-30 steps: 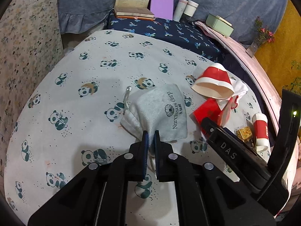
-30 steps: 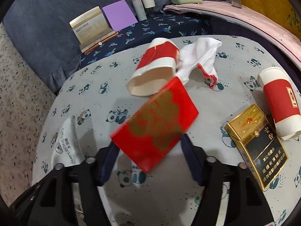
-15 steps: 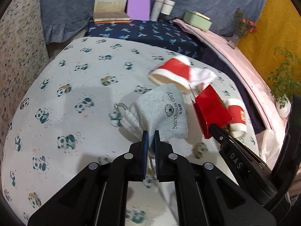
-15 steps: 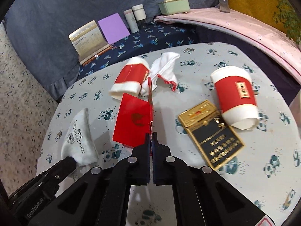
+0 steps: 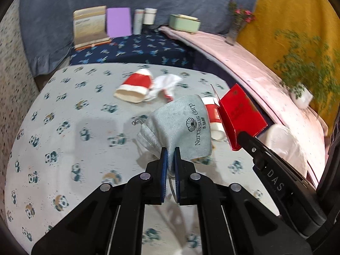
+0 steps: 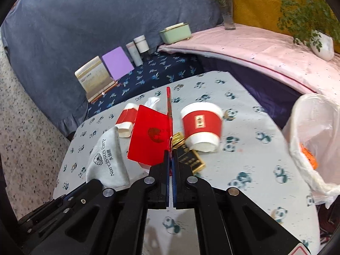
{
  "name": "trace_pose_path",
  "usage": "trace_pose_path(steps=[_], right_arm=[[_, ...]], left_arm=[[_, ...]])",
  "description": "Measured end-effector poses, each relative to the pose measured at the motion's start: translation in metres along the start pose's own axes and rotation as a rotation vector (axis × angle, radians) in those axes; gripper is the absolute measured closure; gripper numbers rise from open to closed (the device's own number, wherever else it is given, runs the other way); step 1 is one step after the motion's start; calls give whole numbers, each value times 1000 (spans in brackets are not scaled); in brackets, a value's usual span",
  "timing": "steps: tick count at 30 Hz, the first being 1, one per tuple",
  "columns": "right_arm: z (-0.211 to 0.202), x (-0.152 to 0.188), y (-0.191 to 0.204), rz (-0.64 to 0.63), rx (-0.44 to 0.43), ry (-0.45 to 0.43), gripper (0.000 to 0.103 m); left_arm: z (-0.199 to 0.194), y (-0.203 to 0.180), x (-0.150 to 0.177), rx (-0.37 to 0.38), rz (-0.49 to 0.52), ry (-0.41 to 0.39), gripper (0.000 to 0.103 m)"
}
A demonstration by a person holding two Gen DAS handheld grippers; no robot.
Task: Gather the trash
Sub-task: 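Carry the grey pouch and red packet over the white bin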
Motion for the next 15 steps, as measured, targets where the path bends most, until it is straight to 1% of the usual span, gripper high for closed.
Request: trace_pose_path(steps=[7, 15], right_arm=[[-38, -12, -49, 59, 28, -62, 101], [-74, -22, -121, 146, 86, -122, 101]], left_arm=[[-4, -60, 1, 34, 96, -4, 97], [1, -131, 3, 96, 201, 4, 97]])
Point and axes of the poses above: each gripper's, at about its wrist camera, not at the fingertips, and z roughly the way its jaws point, y to its left, x to its underside, the point moved 7 cm from there along z, roughly the way its jaws point, and after that the axes turned 4 degrees about z, right-handed, at the moved point
